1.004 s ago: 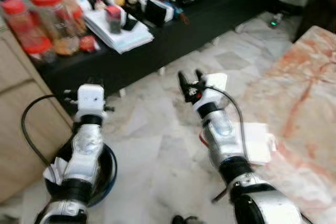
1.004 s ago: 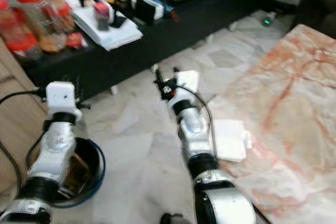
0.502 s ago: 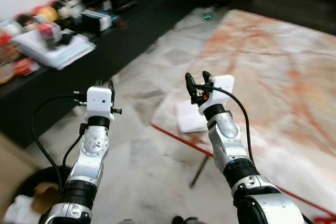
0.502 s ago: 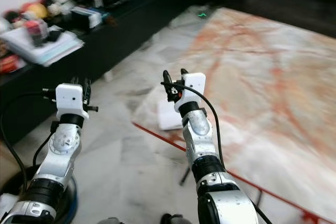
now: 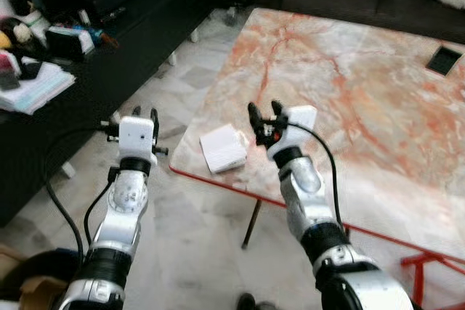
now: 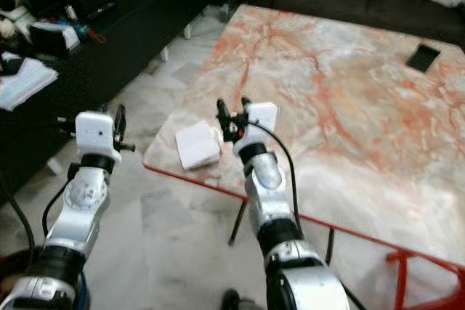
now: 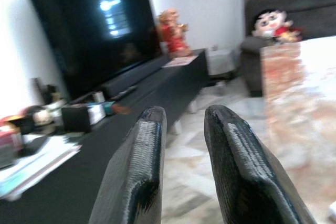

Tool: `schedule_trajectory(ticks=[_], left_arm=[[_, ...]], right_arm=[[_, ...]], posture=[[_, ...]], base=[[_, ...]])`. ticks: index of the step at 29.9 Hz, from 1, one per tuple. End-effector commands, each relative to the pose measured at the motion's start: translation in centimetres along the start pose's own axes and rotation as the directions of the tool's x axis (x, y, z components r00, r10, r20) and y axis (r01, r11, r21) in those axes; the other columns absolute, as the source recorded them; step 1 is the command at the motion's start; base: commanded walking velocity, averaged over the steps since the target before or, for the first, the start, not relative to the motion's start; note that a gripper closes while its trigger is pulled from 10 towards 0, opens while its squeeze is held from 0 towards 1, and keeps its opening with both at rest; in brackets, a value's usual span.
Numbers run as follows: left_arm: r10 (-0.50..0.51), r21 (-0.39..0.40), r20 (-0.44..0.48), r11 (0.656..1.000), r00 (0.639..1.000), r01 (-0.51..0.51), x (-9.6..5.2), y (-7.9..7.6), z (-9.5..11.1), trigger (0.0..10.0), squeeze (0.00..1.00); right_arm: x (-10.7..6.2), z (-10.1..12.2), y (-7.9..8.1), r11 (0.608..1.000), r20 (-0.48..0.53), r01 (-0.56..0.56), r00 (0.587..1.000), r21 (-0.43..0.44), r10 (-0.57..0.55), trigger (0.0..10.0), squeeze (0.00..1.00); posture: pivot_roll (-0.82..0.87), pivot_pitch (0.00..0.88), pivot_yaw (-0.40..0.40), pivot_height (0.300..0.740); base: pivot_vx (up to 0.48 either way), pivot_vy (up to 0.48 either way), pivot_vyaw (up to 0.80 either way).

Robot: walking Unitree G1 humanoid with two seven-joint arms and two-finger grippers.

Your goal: Picking trash to rubbish bin

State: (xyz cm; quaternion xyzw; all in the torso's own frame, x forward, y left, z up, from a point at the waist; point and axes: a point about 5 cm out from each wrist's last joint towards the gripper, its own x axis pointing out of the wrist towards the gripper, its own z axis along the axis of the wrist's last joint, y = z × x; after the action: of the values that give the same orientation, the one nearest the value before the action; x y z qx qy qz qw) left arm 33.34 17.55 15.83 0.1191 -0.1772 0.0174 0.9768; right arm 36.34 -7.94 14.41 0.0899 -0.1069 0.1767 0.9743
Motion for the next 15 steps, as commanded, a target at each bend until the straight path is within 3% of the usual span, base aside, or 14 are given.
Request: schedule_trajectory(ticks=[1, 15], left_arm=[[-0.042, -0.016, -0.013, 0.999, 0.999, 0.042, 0.0, -0.6, 0.0, 10.0, 0.0], [-0.12, -0.036, -0.09, 0.992, 0.989, 0.117, -0.5, -1.1, -1.3, 10.0, 0.0]], right_arm=[[0.0, 0.2, -0.1, 1.0, 0.001, 0.001, 1.0, 0.001, -0.001, 10.0, 0.0], [-0.1, -0.4, 0.0, 1.0, -0.063, -0.015, 0.998, -0.023, 0.014, 10.0, 0.0]], posture=[[0.13, 0.157, -0.041, 0.74], [0.13, 0.161, -0.049, 0.74]], base=[[0.0, 0.0, 0.0], [0.0, 0.0, 0.0]])
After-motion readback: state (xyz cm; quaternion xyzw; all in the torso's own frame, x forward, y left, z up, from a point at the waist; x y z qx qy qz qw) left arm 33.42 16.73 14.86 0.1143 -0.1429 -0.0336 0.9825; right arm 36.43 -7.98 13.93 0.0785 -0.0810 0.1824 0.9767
